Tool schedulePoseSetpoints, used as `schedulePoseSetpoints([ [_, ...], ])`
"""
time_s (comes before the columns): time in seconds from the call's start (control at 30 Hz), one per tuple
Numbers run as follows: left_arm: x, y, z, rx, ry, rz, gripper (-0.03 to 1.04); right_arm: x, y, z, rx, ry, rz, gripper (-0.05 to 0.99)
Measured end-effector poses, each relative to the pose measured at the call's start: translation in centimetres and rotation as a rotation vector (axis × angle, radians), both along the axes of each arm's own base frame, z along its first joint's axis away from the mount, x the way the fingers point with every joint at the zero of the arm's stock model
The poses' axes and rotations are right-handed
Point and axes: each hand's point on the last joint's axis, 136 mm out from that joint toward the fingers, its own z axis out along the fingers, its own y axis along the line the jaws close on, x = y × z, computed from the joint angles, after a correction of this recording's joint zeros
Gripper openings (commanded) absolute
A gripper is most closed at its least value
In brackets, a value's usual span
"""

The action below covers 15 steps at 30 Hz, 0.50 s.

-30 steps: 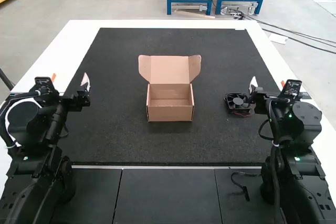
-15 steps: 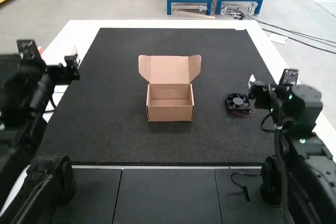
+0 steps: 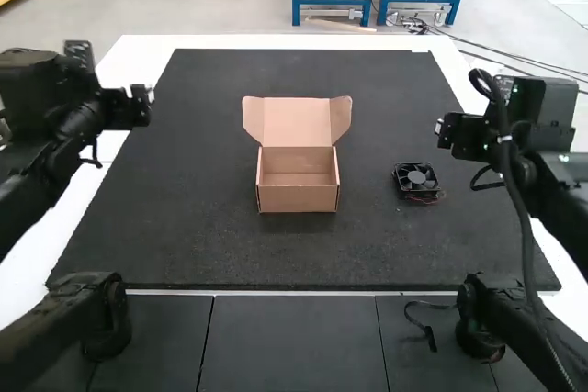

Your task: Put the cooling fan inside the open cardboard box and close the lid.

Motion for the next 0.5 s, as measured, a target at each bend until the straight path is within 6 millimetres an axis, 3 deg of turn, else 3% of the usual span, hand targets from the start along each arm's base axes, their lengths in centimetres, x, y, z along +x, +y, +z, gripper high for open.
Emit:
schedulePoseSetpoints([
  [0.17,1.4,-0.8,-2.2,0.025,0.105,-0.042,0.96,-0.5,-0.3,-1.7,0.006,0.144,-0.018,0.91],
  [0.5,1.3,-5.5,-1.7,0.056,0.081,-0.216,0.96,-2.8,-0.8,-4.6,0.039,0.341,-0.062,0.91],
])
